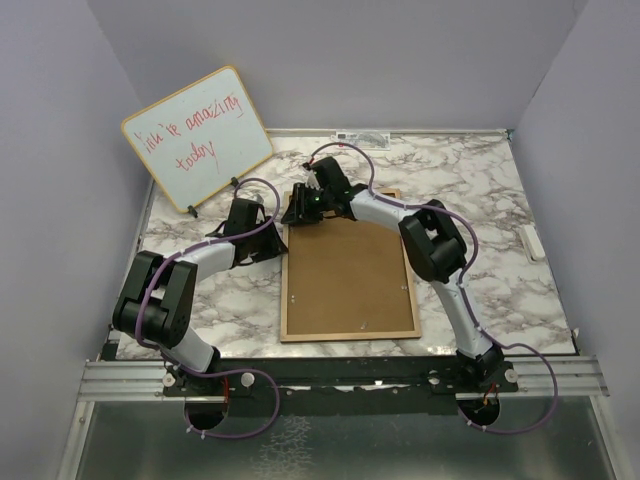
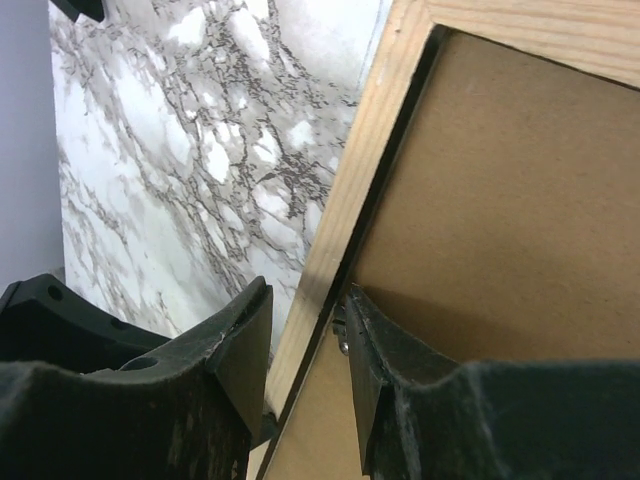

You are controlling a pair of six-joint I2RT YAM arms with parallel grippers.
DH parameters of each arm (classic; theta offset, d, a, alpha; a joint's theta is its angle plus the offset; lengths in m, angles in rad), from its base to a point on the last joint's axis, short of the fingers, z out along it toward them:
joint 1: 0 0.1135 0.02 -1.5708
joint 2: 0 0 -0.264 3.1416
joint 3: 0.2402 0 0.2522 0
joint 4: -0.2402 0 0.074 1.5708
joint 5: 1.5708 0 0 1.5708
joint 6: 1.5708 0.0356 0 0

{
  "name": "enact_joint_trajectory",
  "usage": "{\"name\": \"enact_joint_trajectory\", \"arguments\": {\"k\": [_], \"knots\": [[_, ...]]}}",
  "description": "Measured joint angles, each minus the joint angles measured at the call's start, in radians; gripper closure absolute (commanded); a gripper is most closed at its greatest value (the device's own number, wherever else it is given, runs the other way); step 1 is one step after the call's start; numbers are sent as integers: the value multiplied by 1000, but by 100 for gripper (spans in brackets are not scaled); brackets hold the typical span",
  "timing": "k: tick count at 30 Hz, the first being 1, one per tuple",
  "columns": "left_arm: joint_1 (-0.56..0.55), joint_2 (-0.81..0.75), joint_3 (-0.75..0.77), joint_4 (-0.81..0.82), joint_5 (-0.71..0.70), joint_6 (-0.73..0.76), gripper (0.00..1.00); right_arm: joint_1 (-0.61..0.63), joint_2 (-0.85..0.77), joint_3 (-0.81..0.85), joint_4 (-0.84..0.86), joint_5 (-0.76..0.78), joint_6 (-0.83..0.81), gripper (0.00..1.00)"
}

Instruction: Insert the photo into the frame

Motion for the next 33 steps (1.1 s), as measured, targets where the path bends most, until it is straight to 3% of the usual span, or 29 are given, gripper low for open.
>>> {"name": "enact_joint_trajectory", "arguments": {"k": [24, 33], "knots": [[0, 1, 0, -2, 0, 0, 61, -3, 8, -29, 55, -114, -35, 61], [0, 1, 0, -4, 0, 0, 61, -6, -2, -42, 72, -130, -10, 51]]}}
